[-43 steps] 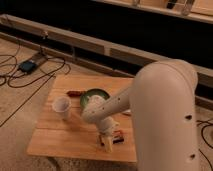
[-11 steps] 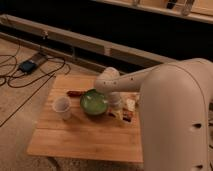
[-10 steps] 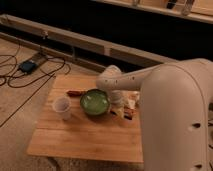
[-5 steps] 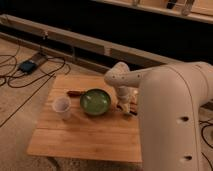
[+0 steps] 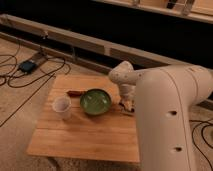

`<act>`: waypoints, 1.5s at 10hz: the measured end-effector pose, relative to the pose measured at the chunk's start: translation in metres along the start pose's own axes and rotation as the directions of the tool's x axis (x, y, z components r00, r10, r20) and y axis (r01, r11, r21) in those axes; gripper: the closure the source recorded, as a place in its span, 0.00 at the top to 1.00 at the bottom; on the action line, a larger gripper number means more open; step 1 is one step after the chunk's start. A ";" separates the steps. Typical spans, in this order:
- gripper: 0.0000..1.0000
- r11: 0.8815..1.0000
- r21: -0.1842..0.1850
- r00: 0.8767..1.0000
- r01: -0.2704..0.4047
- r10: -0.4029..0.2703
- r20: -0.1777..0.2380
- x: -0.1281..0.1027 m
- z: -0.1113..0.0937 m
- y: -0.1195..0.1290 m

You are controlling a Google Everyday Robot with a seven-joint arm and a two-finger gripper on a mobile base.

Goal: Place the eraser on the white sponge

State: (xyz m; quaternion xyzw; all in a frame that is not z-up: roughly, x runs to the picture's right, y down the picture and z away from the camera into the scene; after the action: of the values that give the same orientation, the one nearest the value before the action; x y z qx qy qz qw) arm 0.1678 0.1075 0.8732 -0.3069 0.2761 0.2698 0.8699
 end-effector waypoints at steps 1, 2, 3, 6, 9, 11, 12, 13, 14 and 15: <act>0.01 1.000 0.001 1.000 -0.005 0.005 0.004 -0.002 0.001 -0.004; 0.08 1.000 0.004 1.000 -0.010 0.010 0.007 -0.004 0.001 -0.009; 0.17 1.000 0.003 1.000 -0.009 0.009 0.009 -0.006 0.001 -0.010; 0.47 1.000 -0.017 1.000 0.019 -0.018 0.017 -0.012 0.003 -0.007; 0.76 0.998 -0.032 0.999 0.044 -0.044 0.017 -0.015 0.005 -0.002; 0.80 0.999 -0.025 0.999 0.047 -0.047 0.011 -0.015 0.004 -0.005; 0.80 0.999 -0.015 0.999 0.046 -0.046 0.008 -0.014 0.002 -0.008; 0.80 0.999 -0.009 0.999 0.046 -0.046 0.007 -0.014 0.000 -0.010; 0.80 0.999 0.000 0.999 0.047 -0.047 0.005 -0.014 -0.004 -0.012; 0.80 0.999 0.004 0.999 0.049 -0.049 0.003 -0.014 -0.006 -0.011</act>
State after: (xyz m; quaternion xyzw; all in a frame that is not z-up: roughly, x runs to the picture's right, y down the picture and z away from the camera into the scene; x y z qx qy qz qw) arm 0.1637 0.0921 0.8826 -0.3116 0.2675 0.2482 0.8774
